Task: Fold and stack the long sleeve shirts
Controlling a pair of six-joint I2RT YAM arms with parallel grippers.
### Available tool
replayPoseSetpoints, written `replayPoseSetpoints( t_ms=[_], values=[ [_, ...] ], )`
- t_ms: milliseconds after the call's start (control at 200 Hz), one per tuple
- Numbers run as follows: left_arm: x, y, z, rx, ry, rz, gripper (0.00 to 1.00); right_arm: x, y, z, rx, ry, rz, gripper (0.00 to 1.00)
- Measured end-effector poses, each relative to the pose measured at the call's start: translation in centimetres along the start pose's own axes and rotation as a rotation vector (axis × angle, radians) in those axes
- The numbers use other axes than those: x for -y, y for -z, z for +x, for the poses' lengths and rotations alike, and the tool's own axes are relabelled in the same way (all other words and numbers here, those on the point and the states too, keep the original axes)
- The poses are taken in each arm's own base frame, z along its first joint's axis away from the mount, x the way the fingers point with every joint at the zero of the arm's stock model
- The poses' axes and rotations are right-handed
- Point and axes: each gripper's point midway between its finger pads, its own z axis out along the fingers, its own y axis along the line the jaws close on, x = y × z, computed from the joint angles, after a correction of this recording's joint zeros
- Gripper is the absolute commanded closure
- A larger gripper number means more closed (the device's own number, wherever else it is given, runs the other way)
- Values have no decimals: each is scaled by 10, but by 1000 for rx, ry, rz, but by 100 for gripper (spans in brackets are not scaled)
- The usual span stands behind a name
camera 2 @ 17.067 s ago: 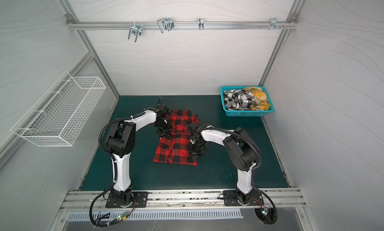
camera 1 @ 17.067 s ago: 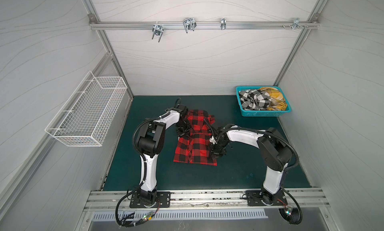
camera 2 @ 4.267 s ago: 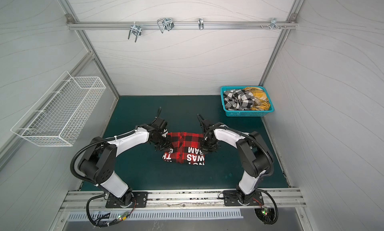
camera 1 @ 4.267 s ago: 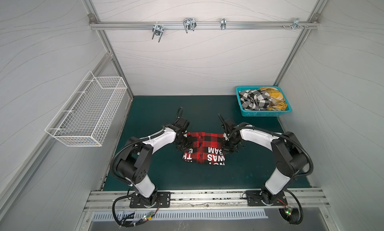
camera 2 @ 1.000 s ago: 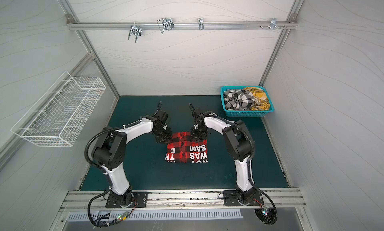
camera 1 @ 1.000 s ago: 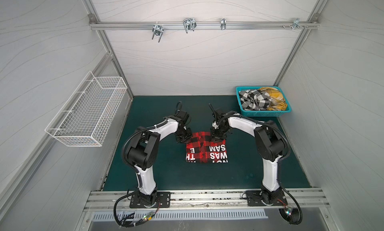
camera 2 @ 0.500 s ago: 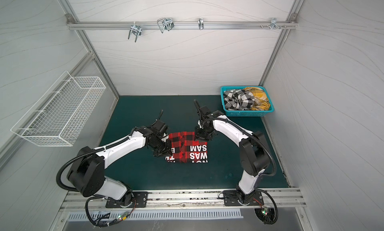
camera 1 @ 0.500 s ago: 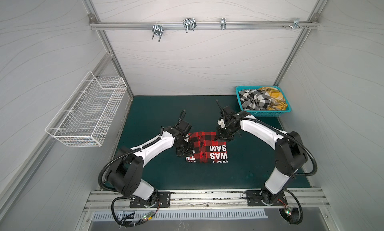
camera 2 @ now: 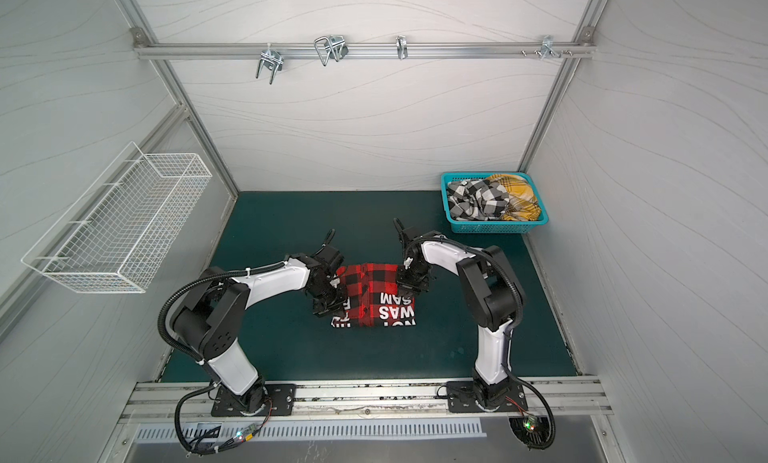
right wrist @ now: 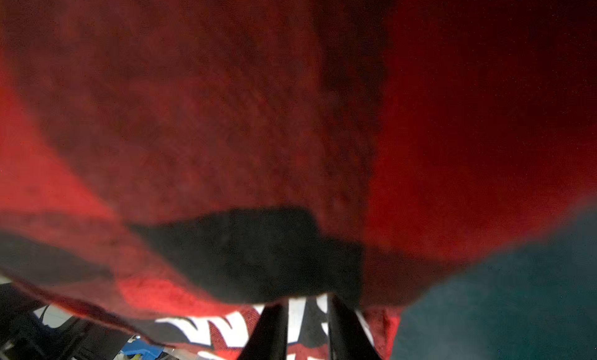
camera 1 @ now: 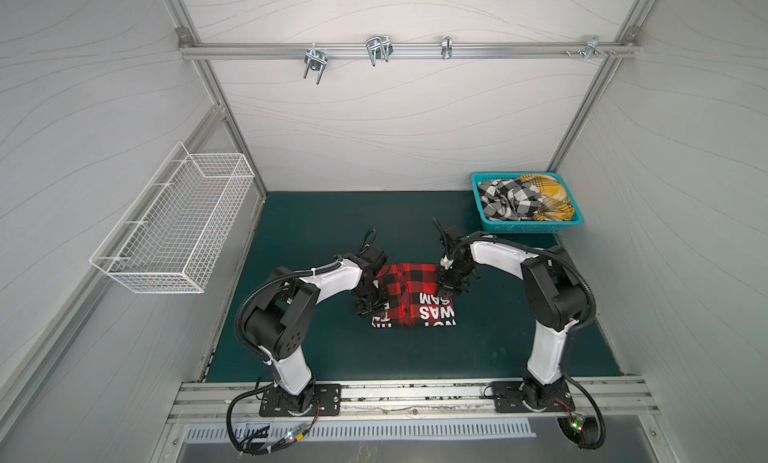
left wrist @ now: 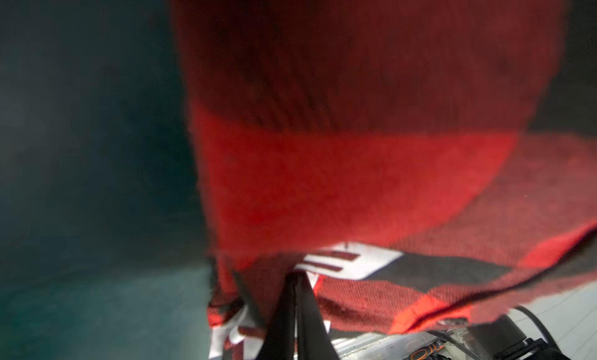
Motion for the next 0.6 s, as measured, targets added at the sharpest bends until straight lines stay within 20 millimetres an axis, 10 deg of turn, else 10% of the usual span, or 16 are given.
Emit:
replayPoseSetpoints(
  t_ms=[150,365,600],
  values=[
    [12,34,-5,90,-62,42,51,-5,9,-4,22,16,-11,72],
    [1,120,-53,313,26,266,44,-19,38,-8,97,54,-37,69],
    [-40,66,-70,170,218,361,23,-14,36,-17,100,46,-22,71]
  ],
)
